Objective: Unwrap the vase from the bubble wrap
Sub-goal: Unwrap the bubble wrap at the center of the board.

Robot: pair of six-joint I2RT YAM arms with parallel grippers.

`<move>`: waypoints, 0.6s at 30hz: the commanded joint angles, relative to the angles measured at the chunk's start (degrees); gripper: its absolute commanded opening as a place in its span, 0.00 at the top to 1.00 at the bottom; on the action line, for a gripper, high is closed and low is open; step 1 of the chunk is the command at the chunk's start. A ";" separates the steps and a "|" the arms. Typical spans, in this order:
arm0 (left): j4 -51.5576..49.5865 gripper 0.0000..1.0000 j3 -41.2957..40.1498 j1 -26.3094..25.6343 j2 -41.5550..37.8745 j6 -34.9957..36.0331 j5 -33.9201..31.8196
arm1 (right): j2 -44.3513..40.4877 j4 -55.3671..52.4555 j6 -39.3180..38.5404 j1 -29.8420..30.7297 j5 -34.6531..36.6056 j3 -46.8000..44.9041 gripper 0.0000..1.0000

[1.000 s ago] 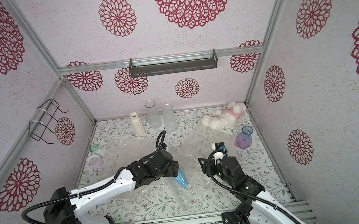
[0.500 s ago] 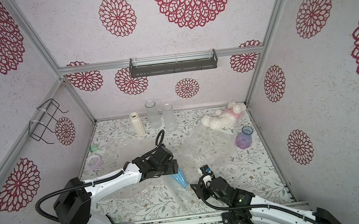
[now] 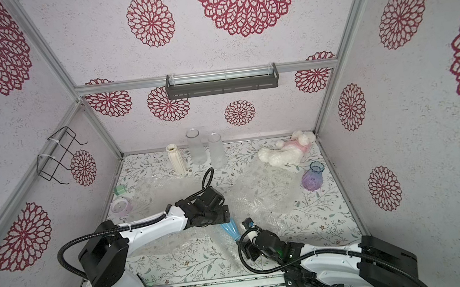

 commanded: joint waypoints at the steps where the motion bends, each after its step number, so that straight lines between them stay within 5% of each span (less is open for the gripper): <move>1: 0.54 0.11 1.39 0.96 0.89 -0.48 0.31 | 2.21 8.92 -2.89 0.45 1.55 -0.06 0.35; 18: 0.39 0.11 0.74 1.53 -0.51 -0.51 0.98 | 19.45 21.62 -3.30 0.79 2.47 2.93 0.46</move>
